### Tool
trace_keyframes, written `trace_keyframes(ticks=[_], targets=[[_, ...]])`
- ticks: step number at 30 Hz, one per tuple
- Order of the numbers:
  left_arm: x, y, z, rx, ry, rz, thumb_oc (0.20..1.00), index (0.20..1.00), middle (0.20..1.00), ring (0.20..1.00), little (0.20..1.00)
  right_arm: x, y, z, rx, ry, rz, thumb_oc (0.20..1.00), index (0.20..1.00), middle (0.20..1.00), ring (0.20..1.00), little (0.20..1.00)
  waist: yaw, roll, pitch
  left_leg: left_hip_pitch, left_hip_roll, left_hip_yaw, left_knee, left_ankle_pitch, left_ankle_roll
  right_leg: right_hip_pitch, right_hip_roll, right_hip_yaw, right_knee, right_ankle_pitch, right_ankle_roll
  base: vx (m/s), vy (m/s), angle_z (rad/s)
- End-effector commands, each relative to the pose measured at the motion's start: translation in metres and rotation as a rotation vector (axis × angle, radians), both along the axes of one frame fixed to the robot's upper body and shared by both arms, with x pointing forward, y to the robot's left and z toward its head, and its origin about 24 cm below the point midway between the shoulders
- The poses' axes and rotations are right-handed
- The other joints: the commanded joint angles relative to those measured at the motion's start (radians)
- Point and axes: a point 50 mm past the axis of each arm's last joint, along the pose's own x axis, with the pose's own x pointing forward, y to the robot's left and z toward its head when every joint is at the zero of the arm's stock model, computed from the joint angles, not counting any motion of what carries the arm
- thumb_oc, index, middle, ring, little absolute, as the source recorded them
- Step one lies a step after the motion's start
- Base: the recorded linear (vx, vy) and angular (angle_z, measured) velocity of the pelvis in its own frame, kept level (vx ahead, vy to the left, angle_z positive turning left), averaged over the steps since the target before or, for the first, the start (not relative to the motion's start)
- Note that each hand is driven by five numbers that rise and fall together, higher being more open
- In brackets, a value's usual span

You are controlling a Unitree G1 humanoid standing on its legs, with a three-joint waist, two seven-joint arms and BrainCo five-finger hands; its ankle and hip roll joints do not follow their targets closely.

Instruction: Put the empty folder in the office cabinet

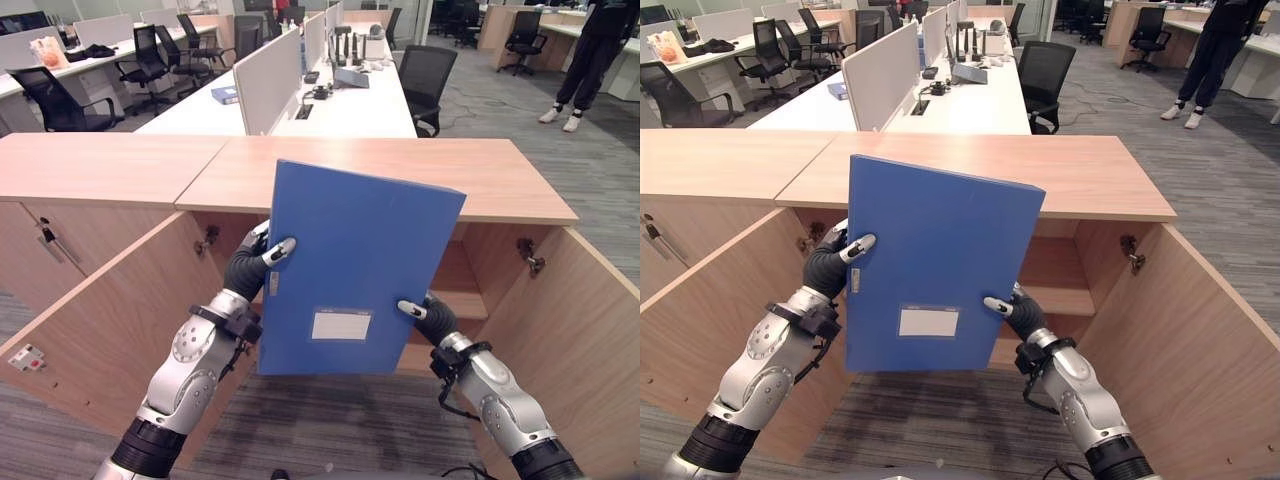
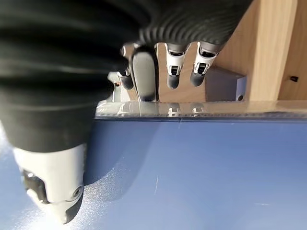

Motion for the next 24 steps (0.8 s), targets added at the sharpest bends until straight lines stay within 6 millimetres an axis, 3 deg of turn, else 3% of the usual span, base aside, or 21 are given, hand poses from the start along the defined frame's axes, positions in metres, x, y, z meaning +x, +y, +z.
trace_keyframes(ticks=[1,9,10,24], targets=[[0.006,-0.048,0.038,-0.178,-0.140,-0.236,0.200,0.200,0.200,0.200,0.200,0.025,0.056,0.050,0.166,-0.202,0.209,1.000,1.000,1.000,1.000,1.000,0.023,-0.011,0.023,0.113,-0.009,-0.013,0.014,-0.165,0.007,-0.050,-0.003,0.012,0.021,0.016,-0.029,0.00,0.000,0.00],[0.006,-0.052,0.034,-0.209,-0.113,-0.263,0.200,0.200,0.200,0.200,0.200,0.017,0.080,0.072,0.288,-0.254,0.380,1.000,1.000,1.000,1.000,1.000,0.024,-0.012,0.023,0.109,-0.008,-0.012,0.014,-0.161,0.005,-0.057,-0.003,0.015,0.026,0.014,-0.029,0.00,0.000,0.00],[0.005,-0.052,0.034,-0.215,-0.116,-0.270,0.200,0.200,0.200,0.200,0.200,0.016,0.082,0.073,0.281,-0.259,0.402,0.200,0.200,0.200,0.200,0.200,0.024,-0.013,0.023,0.109,-0.007,-0.012,0.014,-0.162,0.005,-0.057,-0.003,0.014,0.026,0.014,-0.029,0.00,0.000,0.00],[0.003,-0.044,0.034,-0.213,-0.131,-0.244,0.200,0.200,0.200,0.200,0.200,0.014,0.076,0.069,0.270,-0.250,0.398,0.200,0.200,0.200,0.200,0.200,0.027,-0.015,0.019,0.112,-0.004,-0.015,0.014,-0.162,0.005,-0.056,0.000,0.011,0.036,0.007,-0.028,0.00,0.000,0.00]])
